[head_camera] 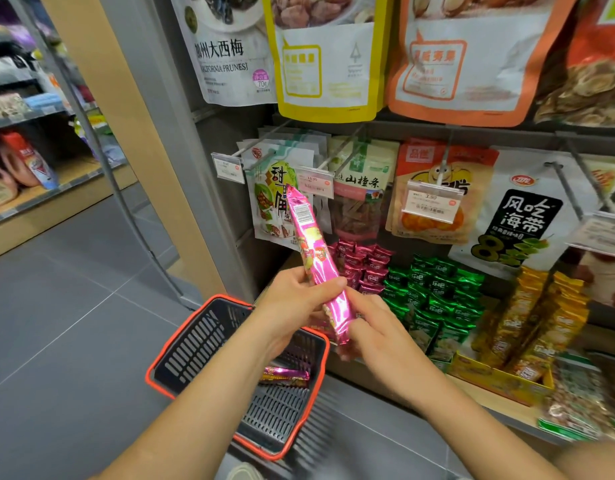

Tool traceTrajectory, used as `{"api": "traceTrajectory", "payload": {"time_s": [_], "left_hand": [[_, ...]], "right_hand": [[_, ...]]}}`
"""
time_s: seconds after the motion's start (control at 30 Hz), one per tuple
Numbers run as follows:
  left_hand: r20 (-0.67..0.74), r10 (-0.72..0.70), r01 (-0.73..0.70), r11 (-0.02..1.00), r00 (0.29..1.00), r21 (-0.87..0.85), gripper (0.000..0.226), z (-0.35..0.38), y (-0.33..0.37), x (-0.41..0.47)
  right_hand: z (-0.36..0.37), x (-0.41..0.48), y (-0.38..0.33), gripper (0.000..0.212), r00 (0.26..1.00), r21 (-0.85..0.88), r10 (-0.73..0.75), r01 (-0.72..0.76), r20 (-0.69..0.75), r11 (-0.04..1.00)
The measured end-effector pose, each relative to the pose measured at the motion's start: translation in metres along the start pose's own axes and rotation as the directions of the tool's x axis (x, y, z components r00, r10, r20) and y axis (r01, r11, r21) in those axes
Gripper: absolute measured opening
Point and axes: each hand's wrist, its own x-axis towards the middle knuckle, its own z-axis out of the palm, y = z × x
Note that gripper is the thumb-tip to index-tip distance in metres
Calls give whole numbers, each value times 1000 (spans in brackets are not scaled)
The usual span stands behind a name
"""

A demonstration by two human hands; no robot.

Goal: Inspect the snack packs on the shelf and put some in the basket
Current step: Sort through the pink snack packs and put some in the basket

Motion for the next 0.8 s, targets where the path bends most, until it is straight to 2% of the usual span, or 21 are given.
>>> {"api": "traceTrajectory", "payload": {"time_s": [0.03, 0.1, 0.17, 0.2, 0.27, 0.37, 0.5, 0.6, 0.8], "left_hand": [[10, 8, -9, 996, 1000, 85, 24, -4, 1, 0], [61, -6, -14, 947, 998, 321, 26, -14, 3, -2], [158, -85, -9, 855, 984, 519, 35, -22, 5, -8], [211, -122, -27, 805, 970, 592, 38, -23, 4, -12], [286, -152, -88, 729, 946, 678, 44, -20, 2, -20], [325, -88, -153, 748, 942, 646, 45, -18, 3, -24], [186, 85, -183, 770, 979, 611, 40, -37, 16, -23], [65, 160, -172, 857, 985, 486, 41, -46, 22, -26], [15, 193, -187, 923, 981, 338, 50, -46, 32, -29]], "right_hand": [[-4, 2, 1, 39, 1000, -44, 5, -5, 1, 999], [-16, 8, 3, 31, 994, -73, 58, -65, -95, 995], [-28, 12, 3, 35, 962, 116, 188, -168, -198, 979], [-33, 13, 4, 29, 947, 242, 248, -197, -203, 950], [-37, 13, 3, 22, 928, 366, 305, -212, -216, 906], [-41, 12, 3, 19, 884, 527, 382, -197, -269, 827], [-57, 11, 2, 19, 800, 735, 505, -123, -324, 667], [-61, 9, 2, 11, 799, 819, 537, -101, -271, 564], [-57, 7, 0, 8, 799, 875, 562, -99, -213, 473]]}}
